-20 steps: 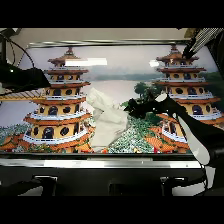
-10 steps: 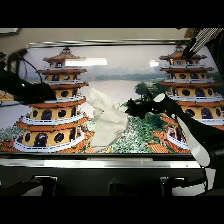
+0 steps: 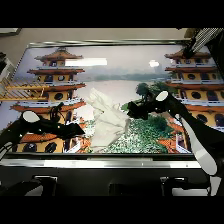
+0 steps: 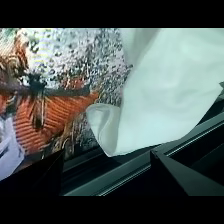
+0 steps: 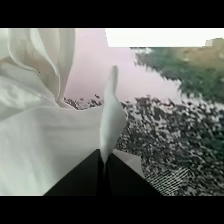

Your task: Fold the clothes and pants, and hang the long-sleeved shirts on hangers.

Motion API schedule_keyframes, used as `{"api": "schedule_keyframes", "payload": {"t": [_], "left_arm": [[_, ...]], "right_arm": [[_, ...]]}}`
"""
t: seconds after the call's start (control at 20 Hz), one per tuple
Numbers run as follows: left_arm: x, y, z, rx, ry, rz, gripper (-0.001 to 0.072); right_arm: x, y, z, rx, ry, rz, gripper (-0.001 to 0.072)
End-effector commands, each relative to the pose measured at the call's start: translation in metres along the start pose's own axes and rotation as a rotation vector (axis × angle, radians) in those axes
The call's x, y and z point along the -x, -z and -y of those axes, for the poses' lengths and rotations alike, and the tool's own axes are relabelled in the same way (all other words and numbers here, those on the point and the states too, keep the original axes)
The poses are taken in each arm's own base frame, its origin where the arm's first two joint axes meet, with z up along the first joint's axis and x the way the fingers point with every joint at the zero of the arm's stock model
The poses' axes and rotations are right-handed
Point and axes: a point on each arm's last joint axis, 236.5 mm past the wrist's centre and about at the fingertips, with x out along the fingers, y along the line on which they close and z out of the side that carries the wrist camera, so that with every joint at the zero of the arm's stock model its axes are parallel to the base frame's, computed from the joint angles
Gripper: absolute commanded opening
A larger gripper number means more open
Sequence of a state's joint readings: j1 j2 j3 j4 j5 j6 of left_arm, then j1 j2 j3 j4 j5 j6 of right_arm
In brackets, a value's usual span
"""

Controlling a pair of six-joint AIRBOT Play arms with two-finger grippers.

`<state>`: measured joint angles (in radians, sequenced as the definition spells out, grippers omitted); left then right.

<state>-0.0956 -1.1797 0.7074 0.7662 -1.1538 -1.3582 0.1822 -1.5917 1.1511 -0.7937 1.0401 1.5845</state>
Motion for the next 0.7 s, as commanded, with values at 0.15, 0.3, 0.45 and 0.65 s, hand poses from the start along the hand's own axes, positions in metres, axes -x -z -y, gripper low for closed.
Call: {"api": "schedule_keyframes", "payload": {"t": [0.15, 0.3, 0.45, 0.65], "left_arm": [[-0.033, -0.001, -0.001, 0.002, 0.114, 0.061, 0.0596], [-0.048, -0.001, -0.015, 0.037, 0.087, 0.037, 0.0594], [-0.058, 0.003, -0.025, 0.054, 0.076, 0.005, 0.0591], [-0.065, 0.006, -0.031, 0.074, 0.07, -0.017, 0.0589]], "right_arm": [[0.009, 0.018, -0.007, 0.012, -0.004, -0.056, 0.0032], [0.013, 0.021, -0.01, 0.017, -0.009, -0.062, 0.0032], [0.02, 0.02, -0.016, 0.03, -0.017, -0.044, 0.0032], [0.034, 0.019, -0.028, 0.059, -0.032, -0.005, 0.0032]]}}
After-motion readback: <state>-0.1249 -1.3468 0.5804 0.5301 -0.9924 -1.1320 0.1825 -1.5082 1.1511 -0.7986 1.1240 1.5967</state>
